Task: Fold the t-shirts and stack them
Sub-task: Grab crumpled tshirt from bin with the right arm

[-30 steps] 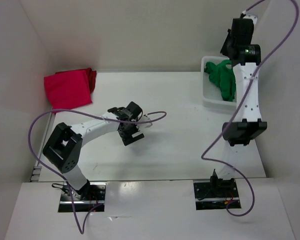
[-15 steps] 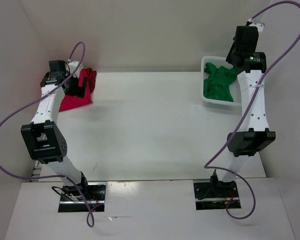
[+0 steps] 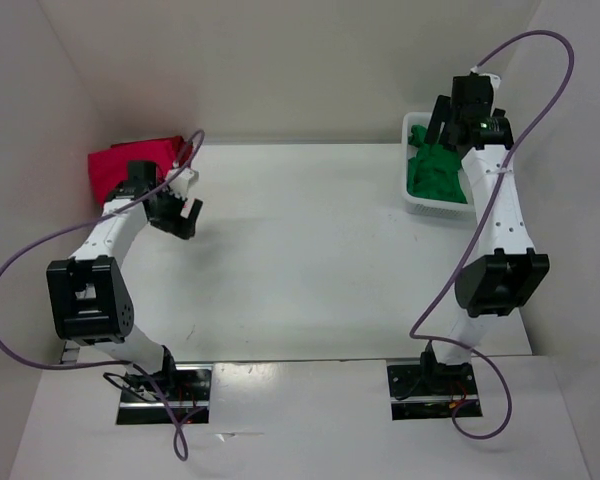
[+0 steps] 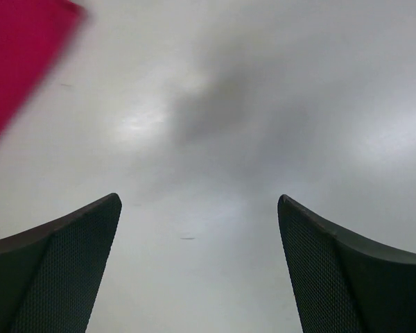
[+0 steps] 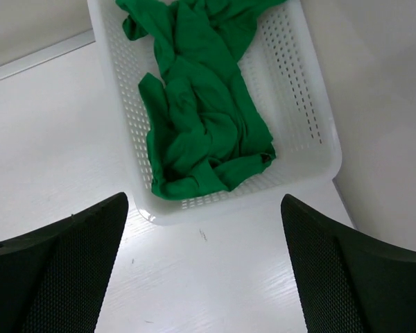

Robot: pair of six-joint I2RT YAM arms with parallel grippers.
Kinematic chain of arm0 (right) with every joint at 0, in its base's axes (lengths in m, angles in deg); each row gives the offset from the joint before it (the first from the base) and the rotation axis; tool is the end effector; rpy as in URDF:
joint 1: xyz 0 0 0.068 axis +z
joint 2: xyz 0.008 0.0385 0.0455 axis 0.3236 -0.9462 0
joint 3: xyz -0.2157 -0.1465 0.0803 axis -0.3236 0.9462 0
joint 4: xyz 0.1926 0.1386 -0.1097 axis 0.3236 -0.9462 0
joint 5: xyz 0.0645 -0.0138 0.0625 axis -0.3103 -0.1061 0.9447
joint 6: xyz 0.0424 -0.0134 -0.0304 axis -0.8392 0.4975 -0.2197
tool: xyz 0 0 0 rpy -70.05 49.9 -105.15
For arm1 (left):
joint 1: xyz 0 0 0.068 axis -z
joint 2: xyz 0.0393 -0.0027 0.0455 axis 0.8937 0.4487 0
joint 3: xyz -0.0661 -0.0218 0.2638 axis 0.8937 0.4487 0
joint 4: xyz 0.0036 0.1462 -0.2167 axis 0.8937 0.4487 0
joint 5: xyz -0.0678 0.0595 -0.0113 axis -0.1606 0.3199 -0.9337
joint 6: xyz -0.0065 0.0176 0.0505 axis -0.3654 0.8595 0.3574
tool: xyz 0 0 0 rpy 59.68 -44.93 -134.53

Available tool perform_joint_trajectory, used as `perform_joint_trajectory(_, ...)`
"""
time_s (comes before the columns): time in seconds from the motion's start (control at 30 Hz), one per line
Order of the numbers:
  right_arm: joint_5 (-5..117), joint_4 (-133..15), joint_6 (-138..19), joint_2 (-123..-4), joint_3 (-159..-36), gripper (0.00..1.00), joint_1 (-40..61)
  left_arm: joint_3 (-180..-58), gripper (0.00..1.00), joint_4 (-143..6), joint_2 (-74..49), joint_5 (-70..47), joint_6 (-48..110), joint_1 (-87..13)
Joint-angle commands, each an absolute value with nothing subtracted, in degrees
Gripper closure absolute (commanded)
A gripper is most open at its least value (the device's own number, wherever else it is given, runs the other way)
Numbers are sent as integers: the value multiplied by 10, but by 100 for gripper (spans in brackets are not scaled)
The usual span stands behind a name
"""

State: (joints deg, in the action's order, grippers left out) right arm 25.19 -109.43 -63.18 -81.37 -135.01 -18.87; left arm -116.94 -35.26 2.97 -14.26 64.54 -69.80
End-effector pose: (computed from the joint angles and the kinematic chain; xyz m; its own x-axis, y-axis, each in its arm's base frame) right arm 0.3703 -0.0138 0.4284 -0.5314 0.1659 -0.8307 0.4124 0.9073 -0.0826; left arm 0.3400 0.0317 0.2621 -0.7195 0.2947 -0.6289 0.3021 0.9482 0.0987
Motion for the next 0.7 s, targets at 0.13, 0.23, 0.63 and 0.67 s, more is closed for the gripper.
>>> perform_joint_trajectory(0.13, 281, -1102, -638, -993, -1479, 0, -232, -1137, 0, -314, 13, -221, 674, -647)
perform_joint_trajectory(0.23, 281, -1125, -644, -1073, -1538, 0, -249, -1137, 0, -295, 36, -221, 681, -635)
perform_joint_trajectory(0.63, 323, -1148, -643, -1235, -1585, 0, -262, -1127, 0, -264, 130, -233, 719, -487)
perform_joint_trajectory(0.67, 328, -1148, -643, -1249, -1590, 0, -262, -1127, 0, -264, 130, -228, 713, -481)
